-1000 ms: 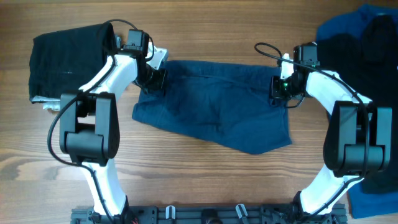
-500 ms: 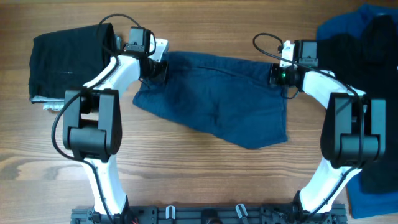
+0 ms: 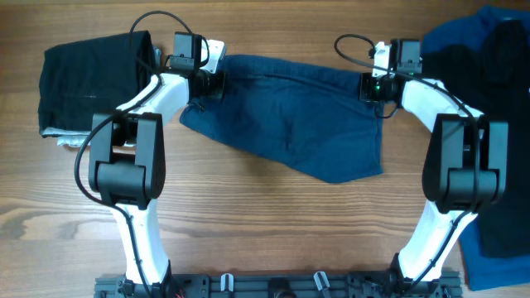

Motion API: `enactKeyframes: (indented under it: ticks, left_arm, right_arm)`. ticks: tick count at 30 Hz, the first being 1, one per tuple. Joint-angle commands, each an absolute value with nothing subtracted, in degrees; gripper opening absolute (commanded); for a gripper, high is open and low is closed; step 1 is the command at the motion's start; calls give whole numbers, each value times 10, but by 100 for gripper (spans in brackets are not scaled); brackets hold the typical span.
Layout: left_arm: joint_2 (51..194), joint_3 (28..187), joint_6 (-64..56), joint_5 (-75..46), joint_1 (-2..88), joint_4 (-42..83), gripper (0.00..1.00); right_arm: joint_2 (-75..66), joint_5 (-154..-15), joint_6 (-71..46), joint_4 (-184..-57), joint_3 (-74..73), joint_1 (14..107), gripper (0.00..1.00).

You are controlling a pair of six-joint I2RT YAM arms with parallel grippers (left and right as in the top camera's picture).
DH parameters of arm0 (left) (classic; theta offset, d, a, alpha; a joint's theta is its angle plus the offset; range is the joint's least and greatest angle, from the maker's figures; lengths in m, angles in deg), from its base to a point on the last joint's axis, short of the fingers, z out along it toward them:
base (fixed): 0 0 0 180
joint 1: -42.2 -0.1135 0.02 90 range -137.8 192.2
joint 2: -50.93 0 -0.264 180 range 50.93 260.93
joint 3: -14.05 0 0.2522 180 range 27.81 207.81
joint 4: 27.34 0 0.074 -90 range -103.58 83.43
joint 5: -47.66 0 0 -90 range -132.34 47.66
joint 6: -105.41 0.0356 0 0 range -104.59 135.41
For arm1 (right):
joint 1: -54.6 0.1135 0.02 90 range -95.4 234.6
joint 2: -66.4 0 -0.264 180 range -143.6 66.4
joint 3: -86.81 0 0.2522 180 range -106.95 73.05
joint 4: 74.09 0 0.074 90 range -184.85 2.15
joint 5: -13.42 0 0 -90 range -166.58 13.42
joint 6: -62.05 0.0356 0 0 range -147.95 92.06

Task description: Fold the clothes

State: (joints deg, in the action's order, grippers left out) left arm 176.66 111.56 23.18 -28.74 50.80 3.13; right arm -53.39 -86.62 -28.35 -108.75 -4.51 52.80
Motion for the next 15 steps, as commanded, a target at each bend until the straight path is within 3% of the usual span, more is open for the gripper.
enactKeyframes:
  ticks: [1, 8, 11, 15]
  left_arm:
    - [1831, 1091, 224, -339, 507, 42, 4]
    - [1831, 1091, 224, -339, 507, 45, 5]
    - [1831, 1091, 224, -339, 507, 56, 6]
    - [1831, 1091, 224, -339, 507, 63, 9]
  right_arm:
    - [-487, -849, -340, -1175, -113, 525, 30]
    - [-486, -867, -426, -1250, -117, 525, 37]
    - [-487, -867, -389, -1249, -117, 513, 50]
    - [-495, -869, -355, -1261, -117, 497, 52]
